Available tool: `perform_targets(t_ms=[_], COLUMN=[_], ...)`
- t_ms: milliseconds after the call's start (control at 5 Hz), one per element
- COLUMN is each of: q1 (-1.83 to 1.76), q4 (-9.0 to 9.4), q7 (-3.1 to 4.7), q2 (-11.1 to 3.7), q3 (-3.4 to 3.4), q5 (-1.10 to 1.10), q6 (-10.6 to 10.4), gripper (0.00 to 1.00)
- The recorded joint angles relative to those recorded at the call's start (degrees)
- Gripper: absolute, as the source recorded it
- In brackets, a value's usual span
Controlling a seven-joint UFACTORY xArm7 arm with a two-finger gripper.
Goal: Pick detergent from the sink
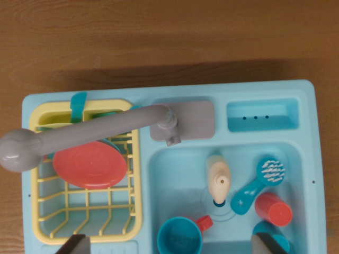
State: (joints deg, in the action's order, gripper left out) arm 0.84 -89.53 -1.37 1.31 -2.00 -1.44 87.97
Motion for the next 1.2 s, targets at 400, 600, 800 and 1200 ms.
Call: perform_targets(t_ms=[400,600,800,1200], q1=[0.10,0.10,0.22,0.35], q4=[0.92,0.92,2.05,3.33], q7=[0.35,0.35,0.78,1.26], q2=[-0.30,-0.30,-0.68,-1.10], q3=[-0.09,-0.09,-0.20,-0.32], q5=[-0.10,-0.10,-0.21,-0.35], q6=[-1.20,-1.20,-2.68,-4.34], gripper=[0.00,0.00,0.00,0.00])
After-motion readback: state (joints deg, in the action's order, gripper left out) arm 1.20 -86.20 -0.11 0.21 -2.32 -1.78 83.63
